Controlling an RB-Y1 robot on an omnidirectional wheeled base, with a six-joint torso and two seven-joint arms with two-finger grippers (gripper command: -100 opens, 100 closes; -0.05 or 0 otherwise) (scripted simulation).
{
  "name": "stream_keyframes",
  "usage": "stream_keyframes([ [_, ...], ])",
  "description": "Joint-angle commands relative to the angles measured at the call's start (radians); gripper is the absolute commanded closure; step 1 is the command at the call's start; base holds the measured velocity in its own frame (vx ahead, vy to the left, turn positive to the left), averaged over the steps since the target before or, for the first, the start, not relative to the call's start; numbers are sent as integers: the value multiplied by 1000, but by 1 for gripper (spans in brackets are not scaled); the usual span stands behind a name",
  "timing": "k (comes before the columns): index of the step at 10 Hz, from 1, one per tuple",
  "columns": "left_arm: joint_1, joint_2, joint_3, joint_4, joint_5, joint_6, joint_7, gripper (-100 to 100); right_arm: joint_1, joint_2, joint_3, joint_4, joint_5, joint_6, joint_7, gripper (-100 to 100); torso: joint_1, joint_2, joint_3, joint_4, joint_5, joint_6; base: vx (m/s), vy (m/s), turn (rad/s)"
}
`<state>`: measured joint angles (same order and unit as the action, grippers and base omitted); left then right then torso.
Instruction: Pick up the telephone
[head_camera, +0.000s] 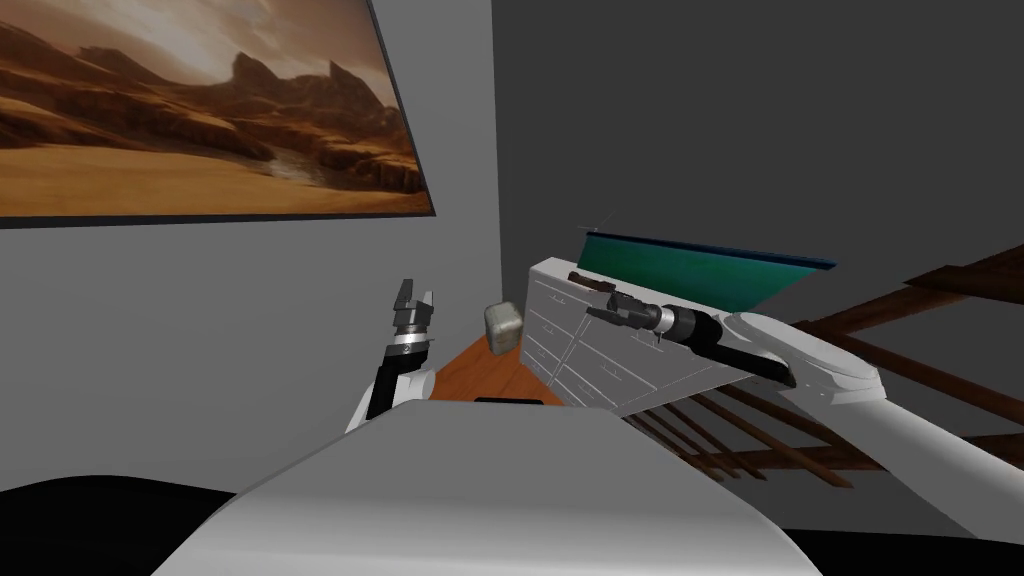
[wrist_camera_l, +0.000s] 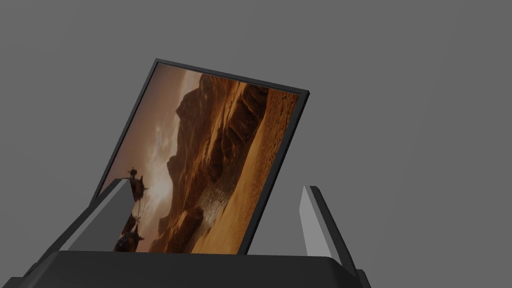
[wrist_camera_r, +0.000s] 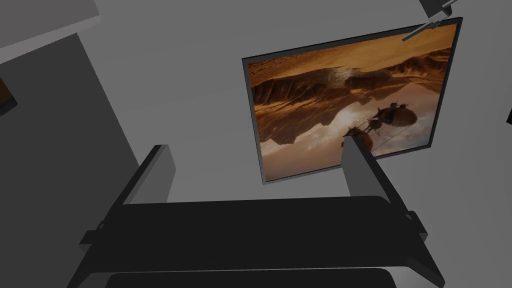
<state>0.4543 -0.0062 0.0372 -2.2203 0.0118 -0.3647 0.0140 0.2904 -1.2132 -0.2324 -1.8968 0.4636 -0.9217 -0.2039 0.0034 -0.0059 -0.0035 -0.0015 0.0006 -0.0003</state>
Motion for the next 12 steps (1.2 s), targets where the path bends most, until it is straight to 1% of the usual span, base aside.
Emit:
stream_keyframes([
  [1,0,0,0,0,0,0,0,0,-8,-50,-22,4,20,-2,-13,-100,0,0,0,0,0,0,87,47,22],
  [2,0,0,0,0,0,0,0,0,-13,-80,-44,8,36,-7,-24,-100,1,0,0,0,0,0,132,62,33],
  [3,0,0,0,0,0,0,0,0,-13,-95,-44,8,36,-7,-24,-100,1,-2,-1,0,0,0,108,44,9],
  [4,0,0,0,0,0,0,0,0,-17,-131,-65,12,53,-12,-36,-100,1,-1,-1,0,0,0,83,42,19],
  [5,0,0,0,0,0,0,0,0,-17,-139,-65,12,53,-12,-36,-100,1,0,0,0,0,0,56,29,9],
  [6,0,0,0,0,0,0,0,0,-20,-179,-86,18,69,-18,-49,-100,0,2,1,0,0,0,74,33,19],
  [7,0,0,0,0,0,0,0,0,-23,-207,-105,24,86,-24,-63,-100,0,2,1,0,0,0,137,72,24],
  [8,0,0,0,0,0,0,0,0,-23,-230,-105,24,86,-24,-63,-100,2,-1,-1,0,0,0,102,52,4],
  [9,0,0,0,0,0,0,0,0,-24,-265,-124,30,102,-32,-77,-100,1,0,0,0,0,0,78,24,11],
  [10,0,0,0,0,0,0,0,0,-24,-277,-124,30,102,-32,-77,-100,0,1,0,0,0,0,64,20,8],
  [11,0,0,0,0,0,0,0,0,-25,-316,-140,38,118,-40,-93,-100,-1,2,1,0,0,0,77,28,8],
  [12,0,0,0,0,0,0,0,0,-25,-325,-140,38,118,-40,-93,-100,-1,2,1,0,0,0,64,23,2],
])
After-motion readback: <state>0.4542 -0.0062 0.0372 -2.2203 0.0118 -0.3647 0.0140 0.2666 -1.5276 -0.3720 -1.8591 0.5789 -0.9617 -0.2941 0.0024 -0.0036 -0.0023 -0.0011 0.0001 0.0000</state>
